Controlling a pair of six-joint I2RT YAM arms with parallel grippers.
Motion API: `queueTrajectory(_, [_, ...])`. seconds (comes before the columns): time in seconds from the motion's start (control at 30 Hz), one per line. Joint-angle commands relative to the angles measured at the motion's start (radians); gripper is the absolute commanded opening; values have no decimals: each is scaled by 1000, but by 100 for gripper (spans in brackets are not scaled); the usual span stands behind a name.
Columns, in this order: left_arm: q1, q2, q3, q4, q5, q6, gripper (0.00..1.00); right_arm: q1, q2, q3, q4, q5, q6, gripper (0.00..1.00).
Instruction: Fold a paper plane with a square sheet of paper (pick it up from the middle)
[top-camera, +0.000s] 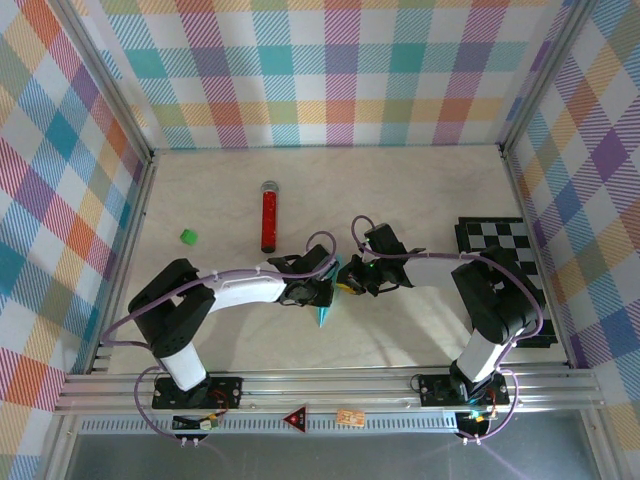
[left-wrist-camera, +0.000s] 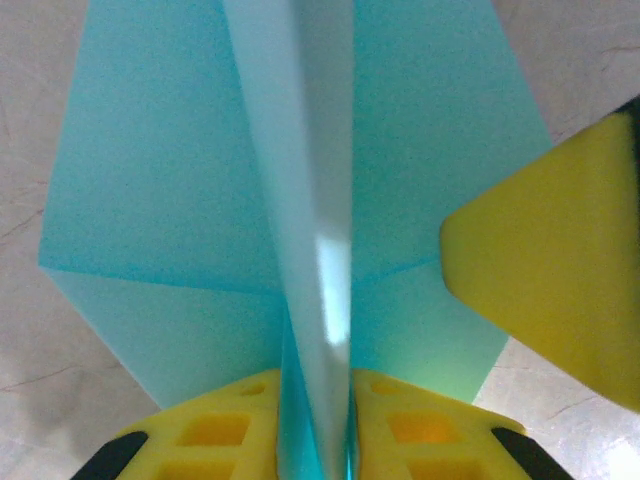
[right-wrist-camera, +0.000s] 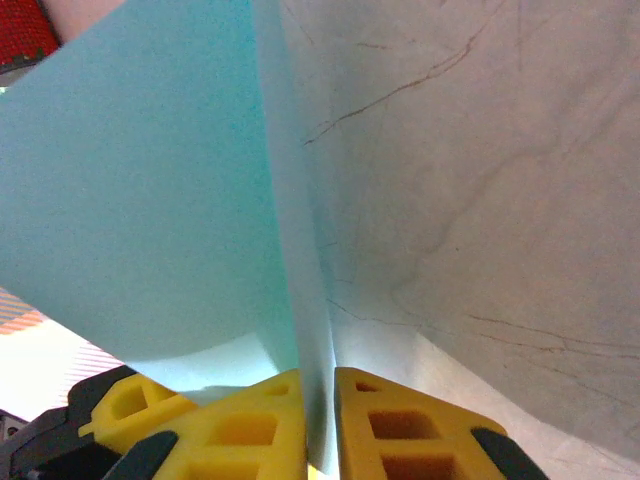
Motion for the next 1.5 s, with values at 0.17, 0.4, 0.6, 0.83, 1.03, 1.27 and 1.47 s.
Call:
queueTrajectory(0.17, [-9, 1, 25, -14, -4, -21, 15, 1, 7, 5, -7, -10, 5, 19])
queueTrajectory(0.4, [-9, -15, 67, -91, -61, -69, 7, -19, -98, 5, -91, 58, -42, 40])
queueTrajectory(0.6, [-10, 13, 130, -178, -152, -118, 5, -84, -252, -64, -200, 190, -65, 49])
queueTrajectory(0.83, [-9, 102, 231, -260, -182, -155, 6, -159, -382, -174, -210, 214, -59, 52])
queueTrajectory(1.03, [-10, 129, 258, -288, -199, -169, 6, -185, -415, -206, -225, 205, -79, 54])
queueTrajectory(1.27, [-10, 142, 256, -285, -193, -186, 8, -203, -395, -211, -209, 176, -96, 53])
queueTrajectory(1.47, [-11, 156, 253, -288, -198, -189, 14, -212, -370, -215, -188, 152, -91, 52])
